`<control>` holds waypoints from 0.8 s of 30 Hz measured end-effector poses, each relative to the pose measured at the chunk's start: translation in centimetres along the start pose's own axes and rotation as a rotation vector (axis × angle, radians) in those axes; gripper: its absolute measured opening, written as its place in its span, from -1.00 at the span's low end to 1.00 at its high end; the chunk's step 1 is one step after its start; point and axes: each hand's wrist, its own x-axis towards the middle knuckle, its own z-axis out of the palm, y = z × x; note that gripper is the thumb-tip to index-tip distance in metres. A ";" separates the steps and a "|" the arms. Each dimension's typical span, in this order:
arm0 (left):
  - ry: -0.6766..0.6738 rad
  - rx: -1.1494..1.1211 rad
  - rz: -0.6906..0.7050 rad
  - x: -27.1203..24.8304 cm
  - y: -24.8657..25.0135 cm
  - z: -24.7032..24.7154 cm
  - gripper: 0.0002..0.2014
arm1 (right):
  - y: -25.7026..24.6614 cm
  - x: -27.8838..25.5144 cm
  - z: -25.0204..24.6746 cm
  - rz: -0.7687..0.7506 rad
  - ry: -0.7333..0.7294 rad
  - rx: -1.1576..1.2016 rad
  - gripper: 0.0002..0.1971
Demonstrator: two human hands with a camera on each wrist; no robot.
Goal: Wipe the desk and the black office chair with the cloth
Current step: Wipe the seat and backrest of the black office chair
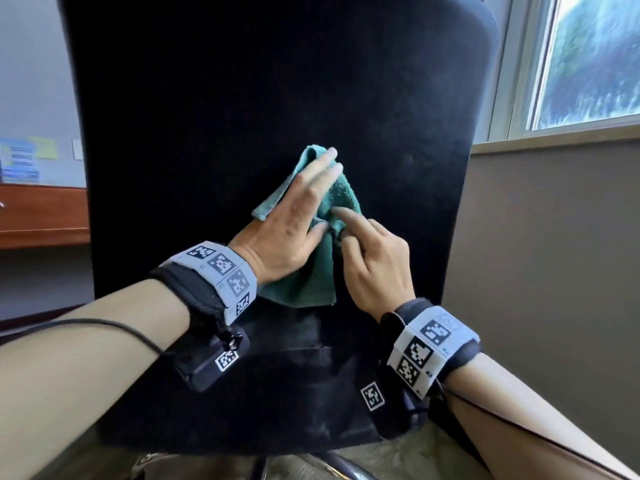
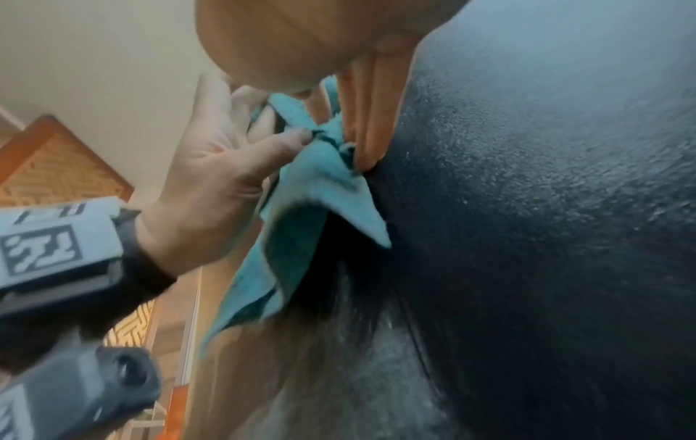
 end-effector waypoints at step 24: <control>-0.074 0.178 0.000 -2.4 -4.0 -4.1 -0.25 | -4.9 4.3 4.0 -0.049 0.242 -0.029 -0.79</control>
